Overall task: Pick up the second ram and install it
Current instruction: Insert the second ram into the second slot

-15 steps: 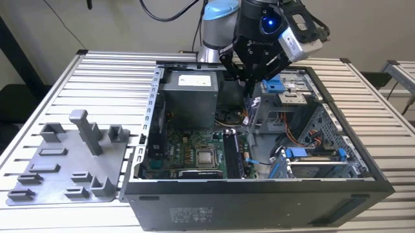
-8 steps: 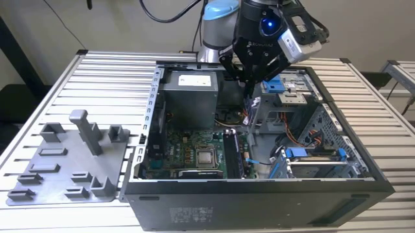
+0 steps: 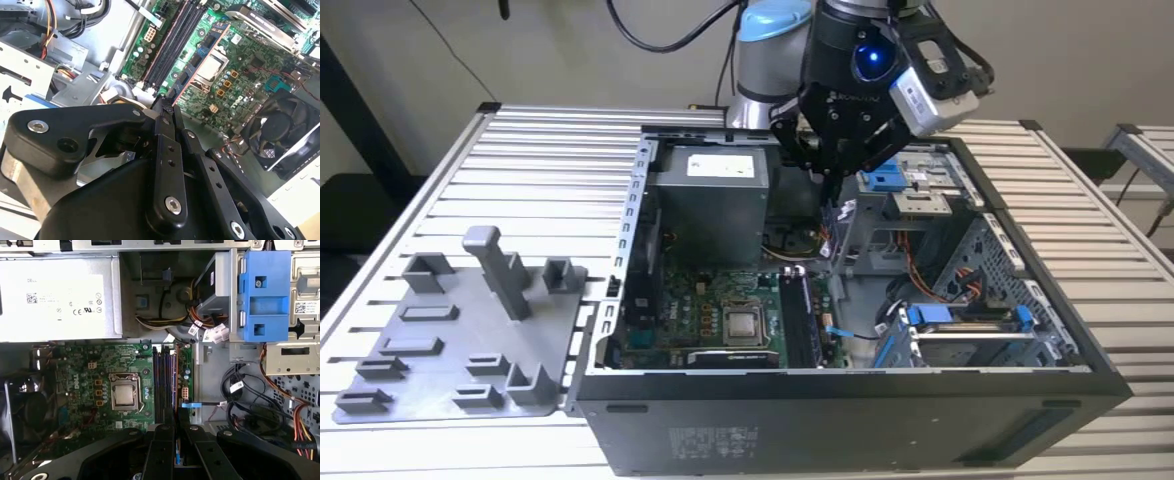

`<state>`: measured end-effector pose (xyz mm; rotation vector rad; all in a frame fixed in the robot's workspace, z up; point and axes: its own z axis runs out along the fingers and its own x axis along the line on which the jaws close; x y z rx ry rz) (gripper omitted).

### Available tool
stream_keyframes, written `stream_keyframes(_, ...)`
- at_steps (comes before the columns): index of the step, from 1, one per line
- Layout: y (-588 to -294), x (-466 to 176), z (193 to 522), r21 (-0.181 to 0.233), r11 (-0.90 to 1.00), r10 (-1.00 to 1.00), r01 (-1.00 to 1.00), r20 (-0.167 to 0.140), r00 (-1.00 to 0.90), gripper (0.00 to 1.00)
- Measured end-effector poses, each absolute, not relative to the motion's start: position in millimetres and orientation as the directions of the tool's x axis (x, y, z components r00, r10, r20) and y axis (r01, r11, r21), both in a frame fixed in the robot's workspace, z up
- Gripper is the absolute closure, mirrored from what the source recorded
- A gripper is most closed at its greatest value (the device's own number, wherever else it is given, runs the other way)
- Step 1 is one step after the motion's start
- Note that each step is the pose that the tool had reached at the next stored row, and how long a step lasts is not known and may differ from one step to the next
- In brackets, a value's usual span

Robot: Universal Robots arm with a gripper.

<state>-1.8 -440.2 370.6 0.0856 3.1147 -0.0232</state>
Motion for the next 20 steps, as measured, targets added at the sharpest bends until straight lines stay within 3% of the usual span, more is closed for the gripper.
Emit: stream_keyframes(20,-440.2,-1.9,364.2,-0.015,0.998,0.055,0.055,-0.026,-0.998,0.86)
